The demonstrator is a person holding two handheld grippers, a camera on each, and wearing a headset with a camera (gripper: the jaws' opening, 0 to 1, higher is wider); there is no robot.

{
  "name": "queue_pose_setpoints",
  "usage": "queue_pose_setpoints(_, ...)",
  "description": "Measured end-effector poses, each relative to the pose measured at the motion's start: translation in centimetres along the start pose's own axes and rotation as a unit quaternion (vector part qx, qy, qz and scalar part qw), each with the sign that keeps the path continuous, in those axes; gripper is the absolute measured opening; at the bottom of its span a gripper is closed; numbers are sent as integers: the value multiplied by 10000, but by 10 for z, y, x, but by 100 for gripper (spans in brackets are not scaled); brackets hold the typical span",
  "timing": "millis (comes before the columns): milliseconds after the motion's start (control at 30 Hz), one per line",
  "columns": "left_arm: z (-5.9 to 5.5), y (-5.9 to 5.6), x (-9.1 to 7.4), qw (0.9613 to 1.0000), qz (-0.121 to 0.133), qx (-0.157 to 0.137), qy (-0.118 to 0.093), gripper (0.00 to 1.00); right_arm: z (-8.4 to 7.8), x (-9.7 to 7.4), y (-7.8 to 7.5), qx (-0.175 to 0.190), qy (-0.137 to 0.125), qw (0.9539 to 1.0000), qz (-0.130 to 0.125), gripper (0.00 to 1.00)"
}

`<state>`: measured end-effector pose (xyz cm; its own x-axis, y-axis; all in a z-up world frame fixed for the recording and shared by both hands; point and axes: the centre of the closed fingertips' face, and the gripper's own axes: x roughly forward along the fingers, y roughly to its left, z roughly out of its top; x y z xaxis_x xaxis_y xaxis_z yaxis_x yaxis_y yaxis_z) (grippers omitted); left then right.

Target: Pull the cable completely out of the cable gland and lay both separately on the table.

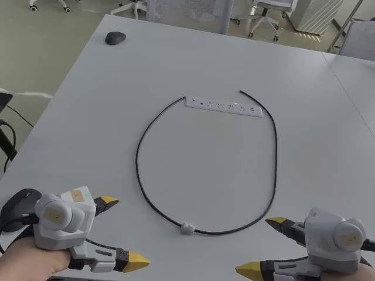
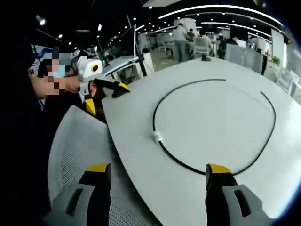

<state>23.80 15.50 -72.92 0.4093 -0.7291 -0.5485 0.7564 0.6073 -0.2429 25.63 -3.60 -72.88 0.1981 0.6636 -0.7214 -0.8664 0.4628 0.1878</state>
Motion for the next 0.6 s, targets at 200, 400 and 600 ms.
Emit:
queue_pose_setpoints(200,0,3,0,10000,20,22,43,95,5,4,0,-16,22,10000,-3,86)
queue_pose_setpoints(400,1,2,1,10000,-34,-9,34,94,3,10,1,-156,147,9998,-7,85)
queue_pose_setpoints(600,-5,-1,2,10000,-34,-18,64,90,2,15,-3,-212,272,9994,1,82)
